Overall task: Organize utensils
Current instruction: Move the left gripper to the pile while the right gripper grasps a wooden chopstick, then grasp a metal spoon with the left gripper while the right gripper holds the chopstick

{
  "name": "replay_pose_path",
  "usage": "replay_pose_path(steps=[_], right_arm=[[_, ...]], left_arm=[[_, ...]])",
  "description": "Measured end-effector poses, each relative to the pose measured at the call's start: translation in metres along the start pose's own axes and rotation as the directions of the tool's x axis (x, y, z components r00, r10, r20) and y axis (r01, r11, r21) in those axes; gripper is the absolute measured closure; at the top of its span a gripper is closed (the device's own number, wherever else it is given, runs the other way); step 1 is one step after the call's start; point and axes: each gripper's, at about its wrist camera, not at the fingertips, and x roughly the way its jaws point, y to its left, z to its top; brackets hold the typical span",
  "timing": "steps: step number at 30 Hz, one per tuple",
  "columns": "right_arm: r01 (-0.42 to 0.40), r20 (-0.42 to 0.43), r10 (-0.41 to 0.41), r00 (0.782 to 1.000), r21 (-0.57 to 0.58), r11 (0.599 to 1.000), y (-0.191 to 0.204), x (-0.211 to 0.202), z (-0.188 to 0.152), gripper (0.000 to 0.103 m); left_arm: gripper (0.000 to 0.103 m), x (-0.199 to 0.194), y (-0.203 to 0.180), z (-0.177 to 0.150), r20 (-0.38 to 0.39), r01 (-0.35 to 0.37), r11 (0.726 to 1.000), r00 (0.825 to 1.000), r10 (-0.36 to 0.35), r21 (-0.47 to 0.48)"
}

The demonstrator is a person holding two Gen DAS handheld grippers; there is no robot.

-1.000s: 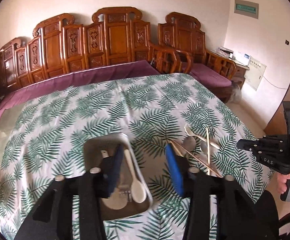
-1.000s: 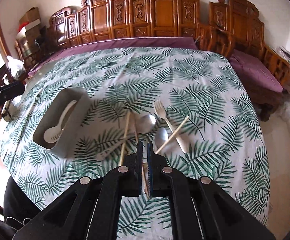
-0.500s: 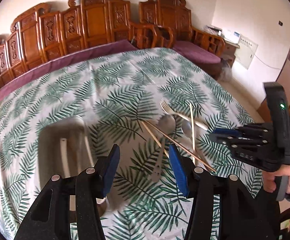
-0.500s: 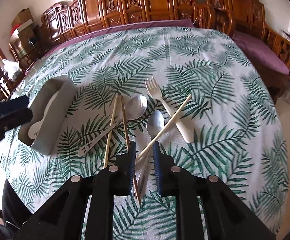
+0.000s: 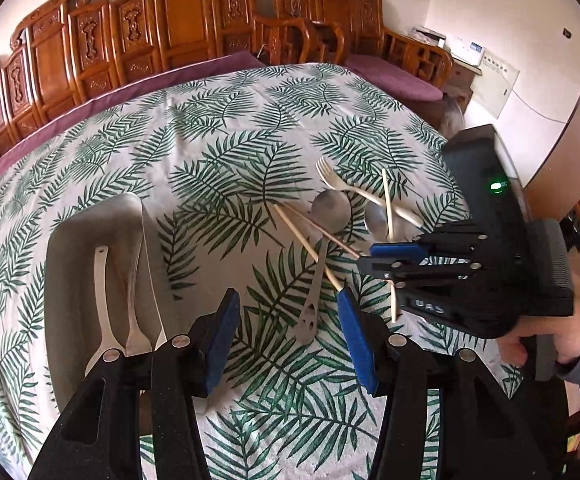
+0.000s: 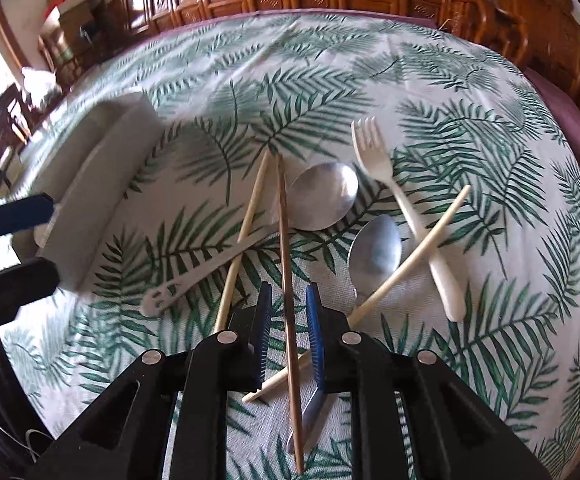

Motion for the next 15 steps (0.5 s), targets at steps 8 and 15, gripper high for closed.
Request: replay_pose_path(steps=[8,15], right_arm=[[0.019,0.009,-0.019,1.000,-0.032,0.999,-0.001,0.005,-0.001,0.097],[-0.017,0.095,0.011,0.995,0.060,0.998,-0.018,-0.034,-0.007,0.097]], left_arm=[[0.054,0.010,0.001,-0.003,-0.028,-0.005,1.000,1.000,0.004,-0.005],[0.054,0.026,-0.006,0.008,-0.044,-0.001,1.000,0.999,0.002,0.023]])
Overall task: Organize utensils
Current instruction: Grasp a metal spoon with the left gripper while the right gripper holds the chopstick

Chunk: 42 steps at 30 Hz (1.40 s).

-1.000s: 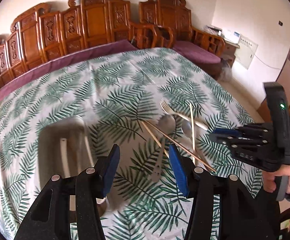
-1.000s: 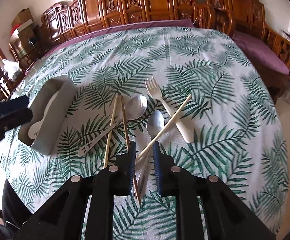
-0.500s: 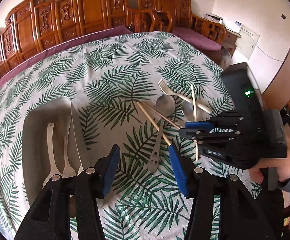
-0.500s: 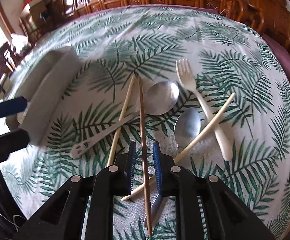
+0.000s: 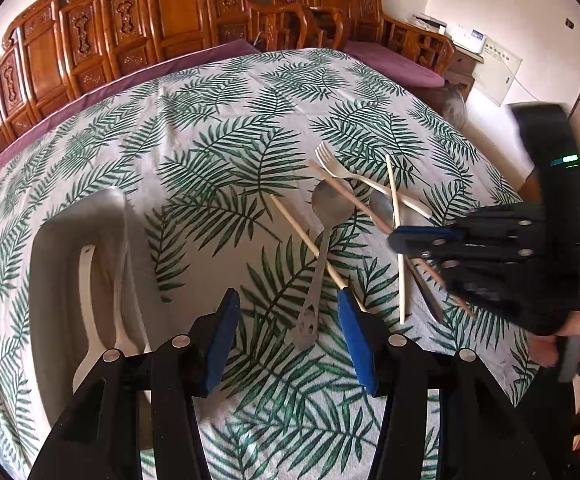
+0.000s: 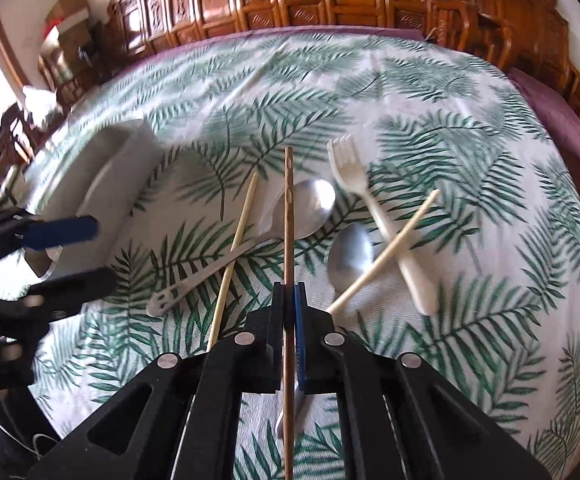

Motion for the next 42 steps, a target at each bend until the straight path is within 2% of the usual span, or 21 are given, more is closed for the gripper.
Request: replay_pose_path(steps=[10,18,24,31,36,40,42], right_arm=[[0.015,0.047,-0.017,0.999,0.036,0.999,-0.020,-0.035,-0.014,0.097],[0.014,0.041,-0.017,0.999,0.082,0.997,-0.039,-0.038,-0.030,0.097],[0.004,0.041,-0.008,0.999,0.098,0.995,-0.044,-0.037,-0.034,0.097],[-0.003,0.041,-0.001,0.999,0.101,0.995,-0.044,-0.035,-0.036,0.097],[-0.004,0.041,0.000,0.999,0.105,0.994,-0.045,-0.035,-0.036,0.097],[-0.005,0.038,0.001,0.999,0.107,0.994,-0.045,-0.034,-0.038,0.097],[-0.005,0.039,0.001,0.999,0.107,0.994,-0.045,-0.035,-0.038,0.097]], left_arm=[[0.055,0.042,-0.018,0.029,-0.053,0.022,0.999,0.998,-0.020,0.049],[0.077,0.065,-0.032,0.046,-0.080,0.047,0.994,0.996,-0.039,0.102],[0.079,0.076,-0.031,0.052,-0.094,0.051,0.993,0.995,-0.041,0.106],[0.082,0.091,-0.030,0.051,-0.146,0.048,0.990,0.989,-0.029,0.129],[0.083,0.092,-0.030,0.051,-0.160,0.050,0.990,0.987,-0.029,0.130],[0.086,0.095,-0.035,0.048,-0.190,0.085,0.987,0.980,-0.058,0.137],[0.086,0.096,-0.039,0.046,-0.183,0.071,0.985,0.982,-0.042,0.159]])
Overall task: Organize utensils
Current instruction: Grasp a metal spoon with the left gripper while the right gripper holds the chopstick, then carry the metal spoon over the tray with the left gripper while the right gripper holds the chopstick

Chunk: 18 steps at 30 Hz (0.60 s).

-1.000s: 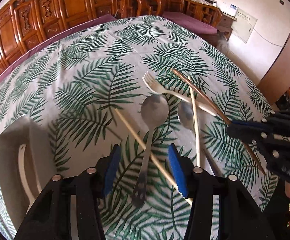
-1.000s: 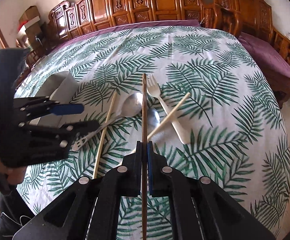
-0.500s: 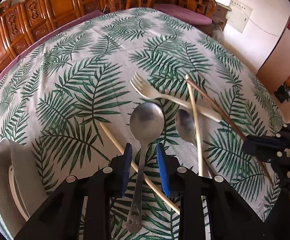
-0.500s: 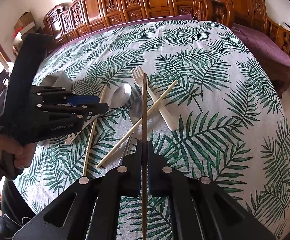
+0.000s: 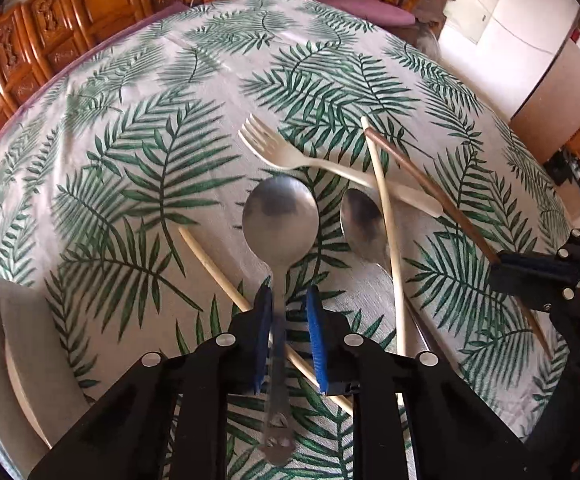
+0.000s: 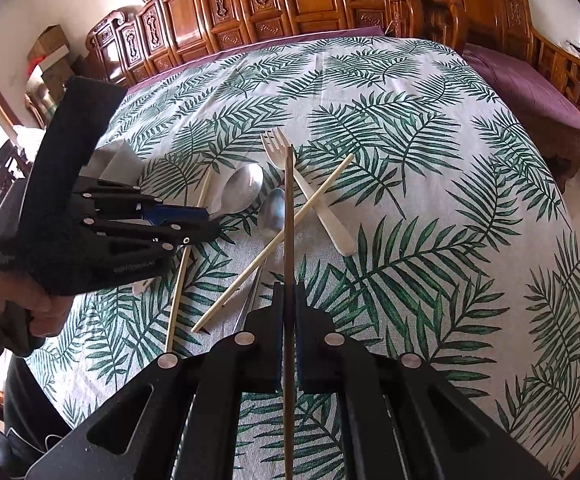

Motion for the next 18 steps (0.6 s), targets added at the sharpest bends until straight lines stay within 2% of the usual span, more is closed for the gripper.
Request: replay_pose_path(steps=[5,7,10,13,18], right_arm=[[0.001,-0.001,-0.001,1.000,0.003,1.000,-0.001,-0.001,-0.002,0.097],[0.001,-0.002,-0.001,1.000,0.004,1.000,-0.002,-0.001,-0.002,0.097],[0.003,-0.001,-0.003,1.000,0.005,1.000,-0.001,-0.002,-0.003,0.097],[0.004,0.001,-0.004,1.000,0.004,1.000,0.001,-0.005,-0.005,0.097],[0.007,0.007,-0.007,1.000,0.000,1.000,0.005,-0.012,-0.006,0.097]], left_arm=[[0.087,0.002,-0.001,0.002,0.004,-0.004,1.000,1.000,0.004,-0.006],[0.098,0.003,0.000,0.003,0.007,-0.024,1.000,1.000,0.024,-0.008],[0.098,0.004,0.004,0.004,0.006,-0.017,0.999,1.000,0.017,-0.039],[0.098,0.003,0.006,0.003,0.009,-0.048,0.997,0.999,0.048,-0.053],[0.098,-0.018,0.008,-0.002,0.061,-0.036,0.996,0.997,0.041,-0.080]])
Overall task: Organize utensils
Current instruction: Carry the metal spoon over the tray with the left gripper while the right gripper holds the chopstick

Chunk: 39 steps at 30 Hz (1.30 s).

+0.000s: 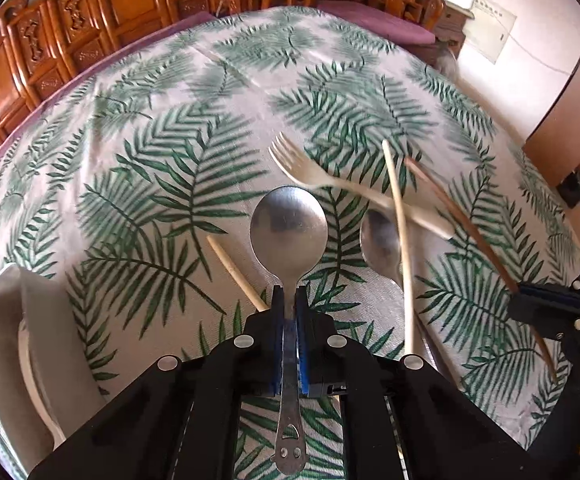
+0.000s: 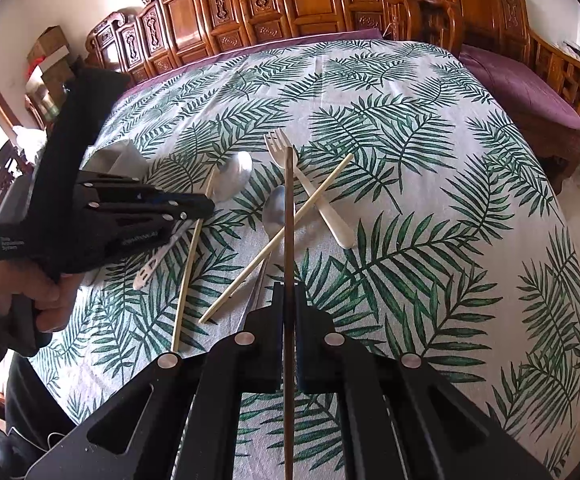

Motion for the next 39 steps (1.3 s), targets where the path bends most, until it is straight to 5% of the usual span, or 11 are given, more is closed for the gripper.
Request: replay_pose_path(steps=[18,39], right_arm=[[0.017,0.046,-0.015,0.999,-0.026,1.000,0.037,-0.026,0.005,0.097],[-0.030,0.063,0.037,0.997,-0.105,0.994,0.103,-0.026,0.023,0.097]], left_arm=[[0.098,-0.099,0.005,-0.011,0.196,0.023,0.999,0.980,-0.017,-0.028],[0.098,-0.174,0.073,-0.052,0.284,-0.031,0.987,0.956,0.076,-0.159]])
